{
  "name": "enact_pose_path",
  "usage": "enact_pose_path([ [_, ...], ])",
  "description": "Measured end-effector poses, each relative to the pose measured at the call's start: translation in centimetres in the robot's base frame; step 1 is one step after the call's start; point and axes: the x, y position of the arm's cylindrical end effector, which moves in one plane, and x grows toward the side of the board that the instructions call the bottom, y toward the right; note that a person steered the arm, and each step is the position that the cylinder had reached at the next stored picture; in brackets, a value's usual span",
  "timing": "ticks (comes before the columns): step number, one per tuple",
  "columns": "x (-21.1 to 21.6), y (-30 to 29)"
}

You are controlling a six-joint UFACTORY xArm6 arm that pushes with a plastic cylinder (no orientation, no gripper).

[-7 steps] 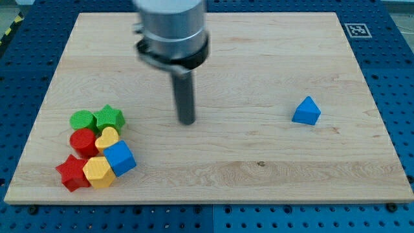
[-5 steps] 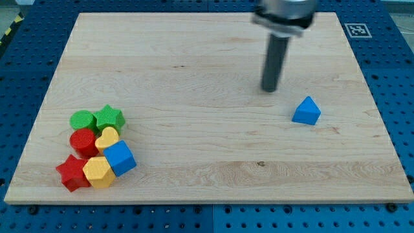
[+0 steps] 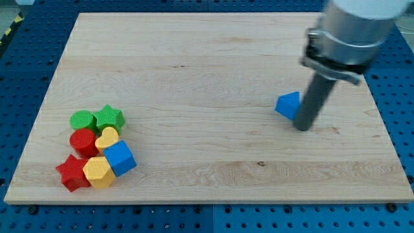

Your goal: Join blue triangle to the group of blocks

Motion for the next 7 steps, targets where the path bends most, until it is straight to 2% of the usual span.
enact_pose_path([
  [1,0.2,2.8],
  [2,-1.8,9.1],
  [3,-4.8,7.3],
  [4,-3.7,-0.9],
  [5,-2.2,-12.3],
  [6,-2.2,-18.7],
  [7,-2.6,-17.5],
])
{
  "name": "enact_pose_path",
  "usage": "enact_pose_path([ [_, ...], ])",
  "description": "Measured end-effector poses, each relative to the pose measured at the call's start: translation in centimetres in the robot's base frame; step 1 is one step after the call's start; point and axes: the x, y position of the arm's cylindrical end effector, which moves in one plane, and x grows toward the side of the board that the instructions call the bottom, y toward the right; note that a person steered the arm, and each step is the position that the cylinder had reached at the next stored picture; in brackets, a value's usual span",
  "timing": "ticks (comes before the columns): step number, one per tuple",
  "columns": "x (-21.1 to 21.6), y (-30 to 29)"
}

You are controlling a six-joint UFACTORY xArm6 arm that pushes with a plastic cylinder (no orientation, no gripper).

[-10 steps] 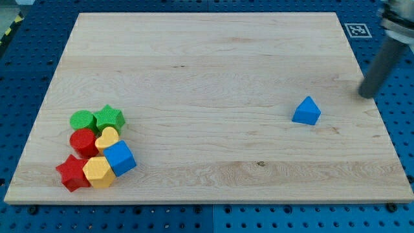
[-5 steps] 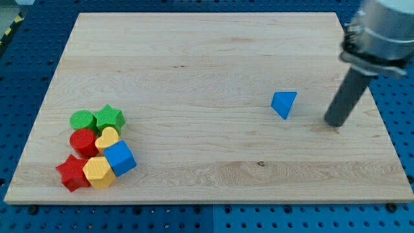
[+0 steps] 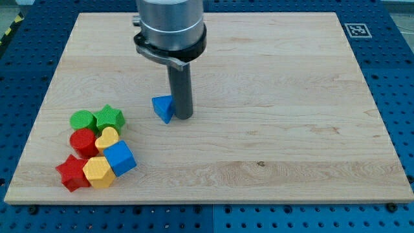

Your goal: Join blue triangle to the group of blocks

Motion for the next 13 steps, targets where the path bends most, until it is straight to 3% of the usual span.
enact_pose_path([
  [2,-2.4,2.8],
  [5,-4.4,-0.2],
  [8,1.9,-2.1],
  [11,-4.7,-1.0],
  [13,-3.7,-7.6],
])
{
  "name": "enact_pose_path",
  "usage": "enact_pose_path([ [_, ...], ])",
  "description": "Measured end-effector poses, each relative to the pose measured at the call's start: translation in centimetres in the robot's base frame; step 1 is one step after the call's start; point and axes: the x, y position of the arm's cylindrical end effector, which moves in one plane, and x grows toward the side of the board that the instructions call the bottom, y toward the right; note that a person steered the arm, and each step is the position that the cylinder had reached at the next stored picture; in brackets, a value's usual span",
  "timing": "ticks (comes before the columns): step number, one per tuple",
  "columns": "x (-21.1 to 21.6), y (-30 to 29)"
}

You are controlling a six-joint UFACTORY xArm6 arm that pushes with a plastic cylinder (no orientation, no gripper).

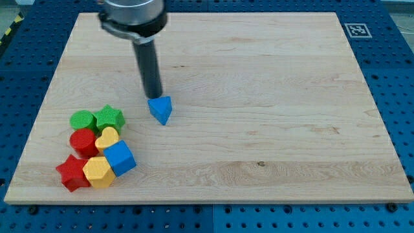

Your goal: Join blue triangle to the group of blocks

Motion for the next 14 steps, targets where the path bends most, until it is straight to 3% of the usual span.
enact_pose_path([
  [1,2.9,-0.9],
  [3,0.9,3.1],
  [4,2.2,5.2],
  [5,6.2,5.2],
  [6,5.6,4.9],
  [7,3.6,7.7],
  [9,3.7,16.8],
  [10,7.0,16.9],
  [12,9.7,6.0],
  [13,9.7,8.5],
  [14,8.7,14.5],
])
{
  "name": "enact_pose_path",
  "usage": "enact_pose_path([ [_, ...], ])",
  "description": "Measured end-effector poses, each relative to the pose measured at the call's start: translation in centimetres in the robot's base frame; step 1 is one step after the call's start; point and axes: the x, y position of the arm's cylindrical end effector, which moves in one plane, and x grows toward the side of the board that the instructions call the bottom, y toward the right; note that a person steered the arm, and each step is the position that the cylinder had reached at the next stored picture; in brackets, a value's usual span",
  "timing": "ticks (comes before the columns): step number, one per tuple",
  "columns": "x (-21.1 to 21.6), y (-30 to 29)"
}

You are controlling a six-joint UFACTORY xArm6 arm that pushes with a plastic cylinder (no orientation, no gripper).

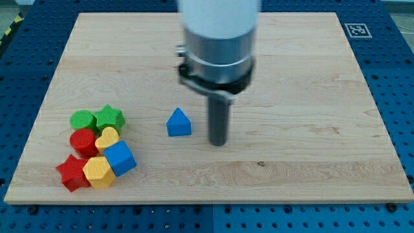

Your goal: Join blue triangle to the group of blocks

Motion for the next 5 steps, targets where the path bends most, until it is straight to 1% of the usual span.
enact_pose_path([
  [1,-2.3,1.0],
  [3,-2.5,-9.8],
  [4,-2.1,-14.2],
  [5,-2.1,-14.9],
])
